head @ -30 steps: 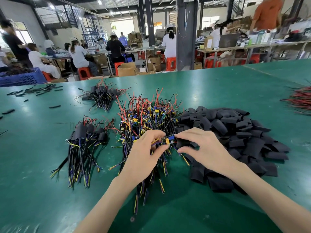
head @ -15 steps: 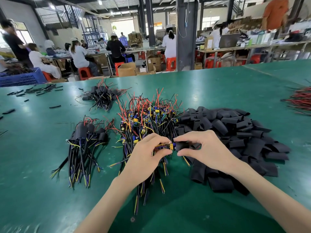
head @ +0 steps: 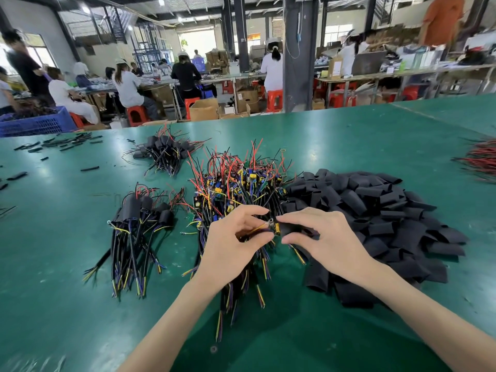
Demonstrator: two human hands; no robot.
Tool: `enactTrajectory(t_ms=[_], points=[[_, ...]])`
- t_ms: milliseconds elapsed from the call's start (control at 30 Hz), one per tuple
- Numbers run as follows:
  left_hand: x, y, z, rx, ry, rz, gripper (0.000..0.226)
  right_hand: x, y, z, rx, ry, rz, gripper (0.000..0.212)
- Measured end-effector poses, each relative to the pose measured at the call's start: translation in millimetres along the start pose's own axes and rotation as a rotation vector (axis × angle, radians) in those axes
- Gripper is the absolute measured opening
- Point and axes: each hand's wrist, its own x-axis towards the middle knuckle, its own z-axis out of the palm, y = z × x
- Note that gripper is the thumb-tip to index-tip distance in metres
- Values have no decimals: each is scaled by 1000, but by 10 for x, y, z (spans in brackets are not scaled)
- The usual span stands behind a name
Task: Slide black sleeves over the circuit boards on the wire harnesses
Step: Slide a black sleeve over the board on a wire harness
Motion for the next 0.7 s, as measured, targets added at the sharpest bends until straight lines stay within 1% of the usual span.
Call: enactTrajectory(t_ms=[100, 200, 267, 367, 500, 700], points=[[30, -15, -16, -8, -43, -98, 38, 13, -1, -11, 25, 35, 33, 31], [53, -47, -59, 47, -101, -191, 17, 8, -15, -3, 15, 43, 22, 33], [62, -48, -95, 22, -152, -202, 2, 0, -22, 3, 15, 33, 14, 35], [69, -27, -130, -50, -148, -197, 13, 5, -22, -1, -10, 26, 14, 43], [62, 7, -103, -67, -126, -199, 14, -5, 18, -1, -151, -61, 83, 57], [43, 4, -53, -41, -68, -190, 13, -11, 30, 69, -254, -139, 42, 60]])
